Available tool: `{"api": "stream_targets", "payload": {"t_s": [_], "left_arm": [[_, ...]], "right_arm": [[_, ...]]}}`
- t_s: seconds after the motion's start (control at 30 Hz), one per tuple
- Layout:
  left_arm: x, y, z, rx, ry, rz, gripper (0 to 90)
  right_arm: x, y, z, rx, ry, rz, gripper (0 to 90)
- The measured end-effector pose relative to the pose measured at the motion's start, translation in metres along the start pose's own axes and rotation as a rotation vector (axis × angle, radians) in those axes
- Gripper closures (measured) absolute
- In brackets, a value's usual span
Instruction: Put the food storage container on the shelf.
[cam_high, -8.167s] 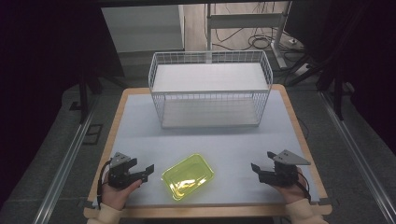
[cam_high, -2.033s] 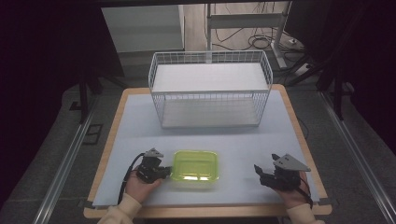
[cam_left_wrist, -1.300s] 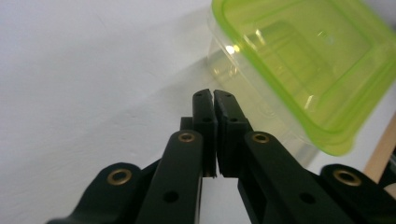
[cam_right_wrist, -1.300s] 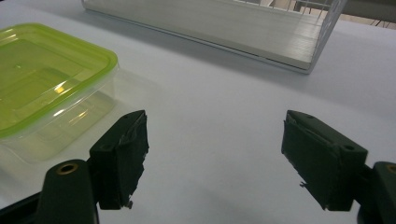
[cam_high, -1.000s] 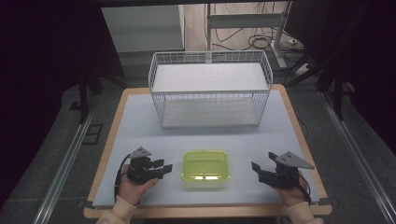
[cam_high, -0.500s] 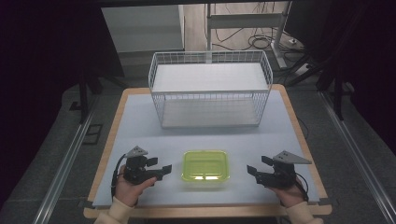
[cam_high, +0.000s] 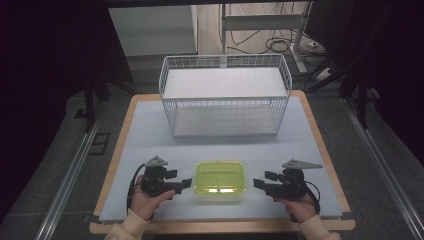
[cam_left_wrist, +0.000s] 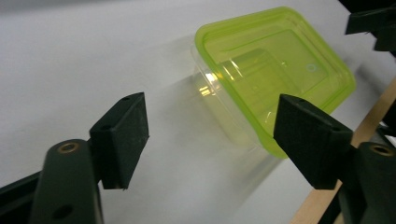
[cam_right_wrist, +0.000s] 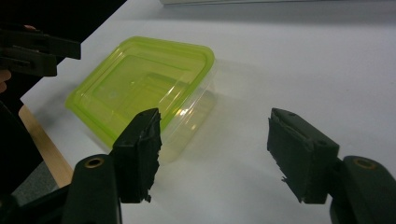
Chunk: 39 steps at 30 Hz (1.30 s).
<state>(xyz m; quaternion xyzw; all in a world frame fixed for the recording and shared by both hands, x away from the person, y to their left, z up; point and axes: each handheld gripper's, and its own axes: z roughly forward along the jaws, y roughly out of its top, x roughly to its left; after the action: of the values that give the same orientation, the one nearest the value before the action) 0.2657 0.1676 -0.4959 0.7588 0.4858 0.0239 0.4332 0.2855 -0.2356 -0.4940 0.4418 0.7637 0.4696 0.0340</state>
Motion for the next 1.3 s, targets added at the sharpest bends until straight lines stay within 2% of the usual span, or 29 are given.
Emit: {"api": "stream_targets", "payload": {"t_s": [0.2, 0.37, 0.43, 0.47, 0.5, 0.53, 0.77, 0.8, 0.9, 1.07, 1.1, 1.13, 1.17, 1.23, 1.27, 1.3], "left_arm": [[0.001, 0.002, 0.004, 0.003, -0.023, -0.028, 29.7], [0.003, 0.002, 0.006, 0.003, -0.043, -0.056, 31.6], [0.005, 0.003, 0.009, 0.006, -0.056, -0.077, 34.2], [0.008, 0.003, 0.013, 0.01, -0.089, -0.122, 34.8], [0.008, 0.003, 0.013, 0.01, -0.089, -0.122, 34.9], [0.011, 0.003, 0.017, 0.015, -0.112, -0.15, 35.4], [0.013, 0.003, 0.025, 0.031, -0.138, -0.172, 39.8], [0.016, 0.001, 0.028, 0.027, -0.149, -0.197, 41.3], [0.019, 0.0, 0.029, 0.025, -0.159, -0.219, 42.6], [0.018, -0.001, 0.035, 0.033, -0.187, -0.224, 46.2], [0.018, -0.001, 0.037, 0.038, -0.186, -0.227, 48.4], [0.019, -0.001, 0.039, 0.043, -0.204, -0.239, 51.1], [0.02, -0.002, 0.041, 0.037, -0.241, -0.26, 58.4], [0.02, -0.002, 0.041, 0.034, -0.253, -0.264, 62.0], [0.02, -0.002, 0.041, 0.031, -0.273, -0.268, 69.6], [0.02, -0.002, 0.041, 0.031, -0.273, -0.268, 70.8]], "right_arm": [[-0.003, 0.001, 0.005, 0.011, 0.023, 0.015, 39.3], [-0.005, 0.003, 0.007, 0.006, 0.051, 0.047, 41.2], [-0.005, 0.005, 0.01, 0.008, 0.061, 0.053, 41.6], [-0.004, 0.007, 0.016, 0.018, 0.073, 0.075, 41.8], [-0.004, 0.007, 0.016, 0.018, 0.073, 0.075, 41.8], [-0.002, 0.009, 0.023, 0.031, 0.077, 0.068, 42.0], [-0.002, 0.011, 0.036, 0.075, 0.084, 0.093, 44.4], [-0.003, 0.011, 0.036, 0.076, 0.087, 0.101, 45.2], [-0.004, 0.011, 0.037, 0.076, 0.092, 0.105, 46.6], [-0.003, 0.01, 0.042, 0.098, 0.107, 0.111, 49.5], [-0.003, 0.011, 0.044, 0.1, 0.105, 0.115, 50.8], [-0.003, 0.011, 0.045, 0.102, 0.11, 0.119, 52.8], [-0.004, 0.012, 0.048, 0.11, 0.131, 0.135, 56.9], [-0.004, 0.012, 0.049, 0.118, 0.144, 0.142, 59.2], [-0.003, 0.011, 0.051, 0.13, 0.169, 0.158, 63.8], [-0.003, 0.011, 0.051, 0.13, 0.169, 0.158, 63.8]]}}
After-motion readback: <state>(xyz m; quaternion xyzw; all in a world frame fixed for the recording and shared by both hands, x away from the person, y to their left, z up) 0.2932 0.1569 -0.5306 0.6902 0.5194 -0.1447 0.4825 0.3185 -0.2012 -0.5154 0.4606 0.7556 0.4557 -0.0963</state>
